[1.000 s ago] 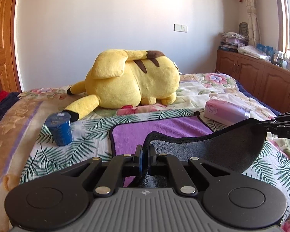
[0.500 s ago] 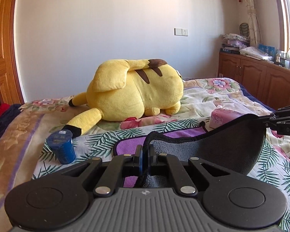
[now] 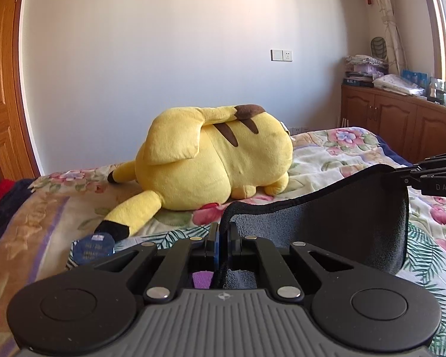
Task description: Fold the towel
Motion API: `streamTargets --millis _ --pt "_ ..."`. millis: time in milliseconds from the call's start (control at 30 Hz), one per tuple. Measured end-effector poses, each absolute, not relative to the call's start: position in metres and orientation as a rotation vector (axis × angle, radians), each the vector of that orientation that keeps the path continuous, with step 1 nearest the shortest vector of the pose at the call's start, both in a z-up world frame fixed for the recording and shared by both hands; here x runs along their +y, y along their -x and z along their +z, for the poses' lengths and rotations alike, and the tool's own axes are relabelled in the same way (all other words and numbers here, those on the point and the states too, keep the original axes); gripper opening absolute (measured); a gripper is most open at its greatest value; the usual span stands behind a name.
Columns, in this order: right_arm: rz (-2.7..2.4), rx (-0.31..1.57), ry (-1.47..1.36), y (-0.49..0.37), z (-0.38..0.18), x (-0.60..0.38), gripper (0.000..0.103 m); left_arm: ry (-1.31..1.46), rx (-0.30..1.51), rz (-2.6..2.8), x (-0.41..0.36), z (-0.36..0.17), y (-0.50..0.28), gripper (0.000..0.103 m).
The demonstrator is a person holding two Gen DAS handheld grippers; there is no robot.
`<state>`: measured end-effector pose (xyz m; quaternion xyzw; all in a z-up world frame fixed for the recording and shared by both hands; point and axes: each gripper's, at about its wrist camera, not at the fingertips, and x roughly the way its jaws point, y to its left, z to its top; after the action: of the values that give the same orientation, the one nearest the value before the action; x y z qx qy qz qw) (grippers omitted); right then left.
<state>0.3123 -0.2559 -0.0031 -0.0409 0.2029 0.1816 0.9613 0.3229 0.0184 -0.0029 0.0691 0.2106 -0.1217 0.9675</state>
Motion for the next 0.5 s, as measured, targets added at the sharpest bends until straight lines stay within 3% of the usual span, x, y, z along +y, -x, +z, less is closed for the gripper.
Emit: streamTargets --millis 500 --pt "0.32 0.375 0.111 -0.35 -0.022 -0.252 0.003 -0.157 0.415 -0.228 0.021 -0.017 -0.367 0.0"
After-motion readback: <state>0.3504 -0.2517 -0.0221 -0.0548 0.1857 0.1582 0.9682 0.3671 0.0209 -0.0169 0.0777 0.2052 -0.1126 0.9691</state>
